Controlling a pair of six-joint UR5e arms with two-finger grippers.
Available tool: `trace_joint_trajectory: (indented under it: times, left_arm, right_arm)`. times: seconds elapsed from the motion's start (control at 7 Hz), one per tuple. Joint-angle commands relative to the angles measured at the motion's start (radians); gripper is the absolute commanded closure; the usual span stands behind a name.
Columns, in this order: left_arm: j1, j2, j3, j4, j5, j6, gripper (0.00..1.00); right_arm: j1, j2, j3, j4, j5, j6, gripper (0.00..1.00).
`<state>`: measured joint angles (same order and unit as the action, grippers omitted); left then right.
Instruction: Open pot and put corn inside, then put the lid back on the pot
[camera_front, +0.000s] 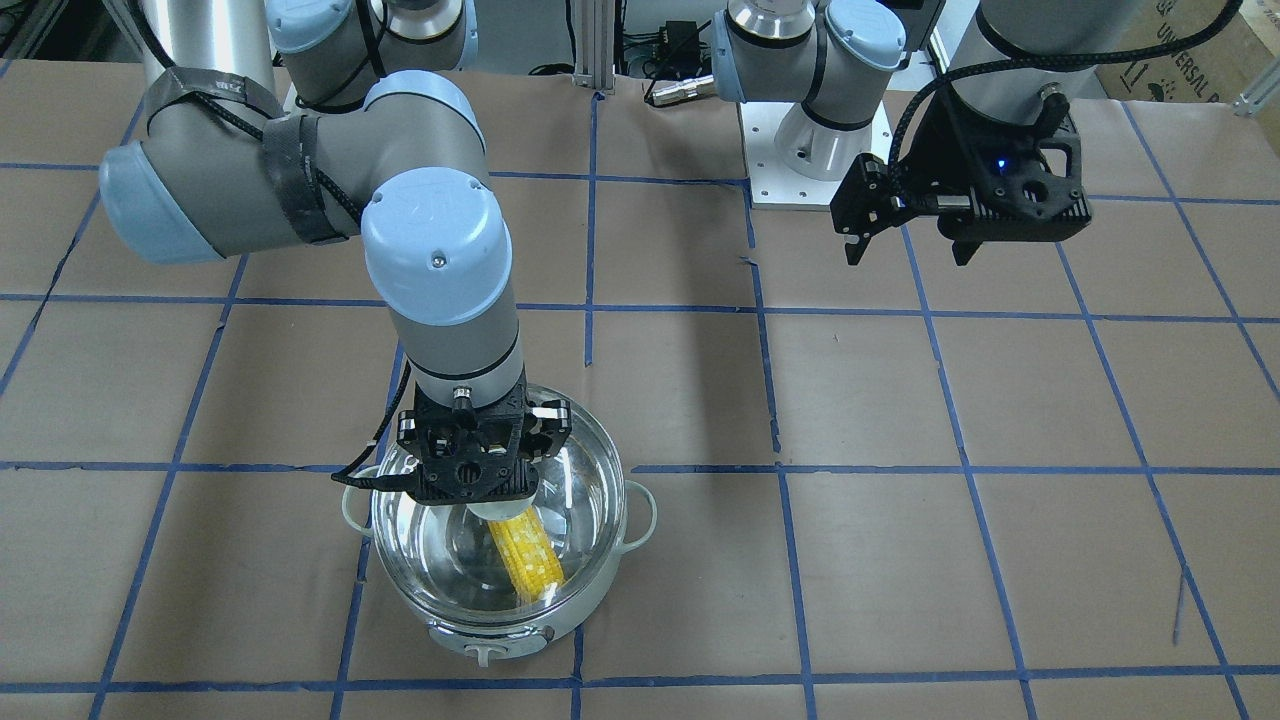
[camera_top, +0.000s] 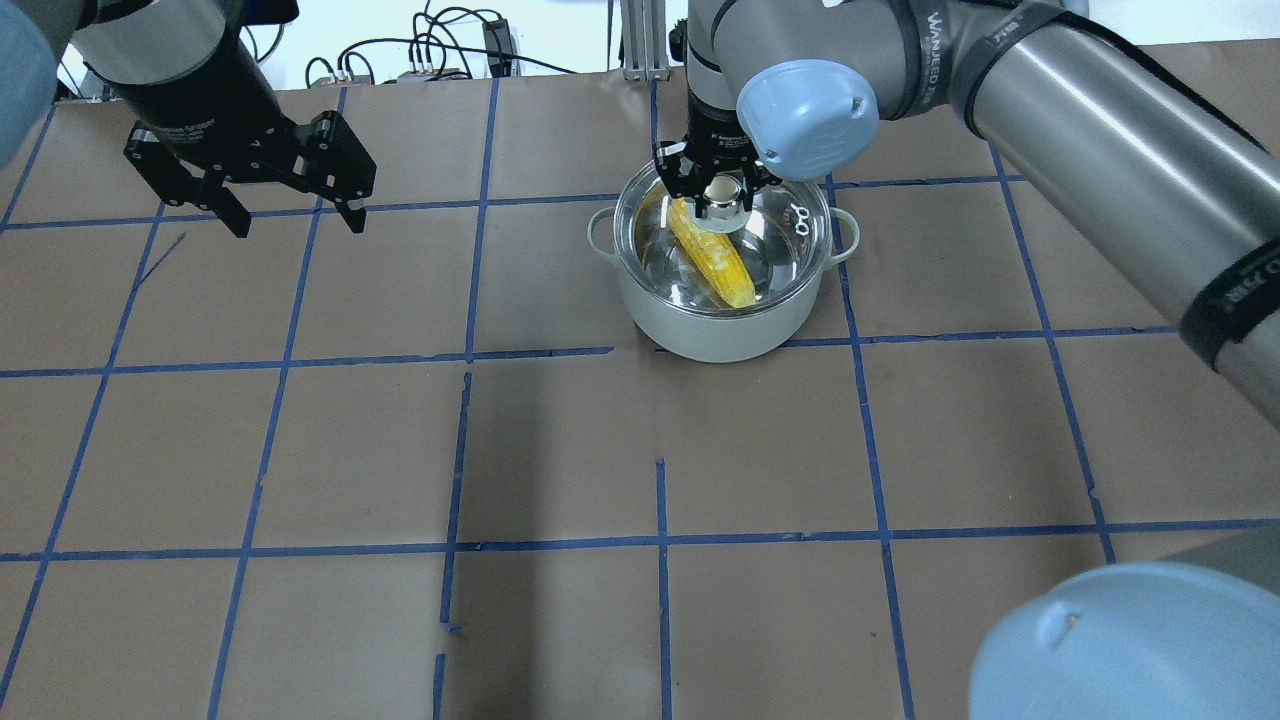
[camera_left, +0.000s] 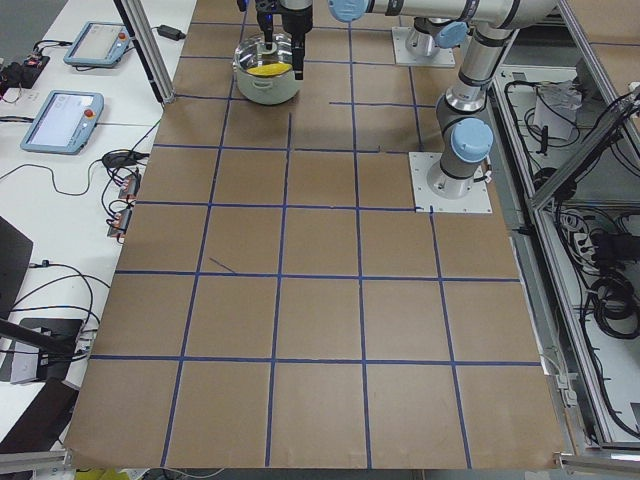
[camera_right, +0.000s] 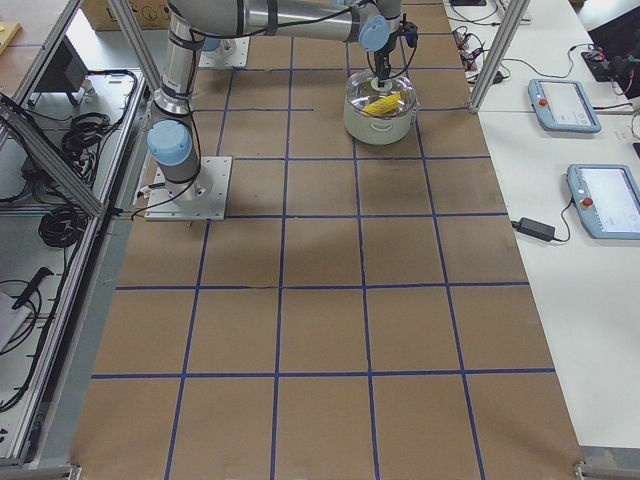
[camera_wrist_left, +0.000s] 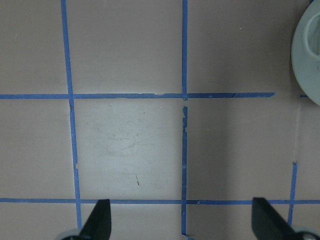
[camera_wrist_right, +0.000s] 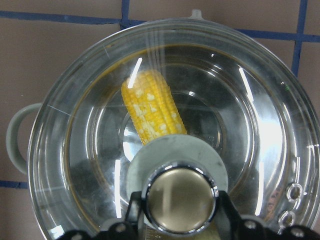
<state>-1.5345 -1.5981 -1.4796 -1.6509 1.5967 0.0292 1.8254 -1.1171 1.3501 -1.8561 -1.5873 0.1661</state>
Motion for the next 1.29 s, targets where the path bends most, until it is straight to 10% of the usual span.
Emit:
trace_joint_trajectory:
  times: [0.0, 1.14]
  left_arm:
    - [-0.001, 0.000, -0.001, 0.002, 0.000, 0.000, 0.00]
    - [-0.001, -0.002, -0.001, 0.006, 0.000, 0.000, 0.00]
  right_arm:
    - [0.000, 0.003, -0.003, 0.000, 0.003, -0.007, 0.15]
    - [-0.158, -0.071, -0.089, 0.015, -0.008, -0.198, 0.01]
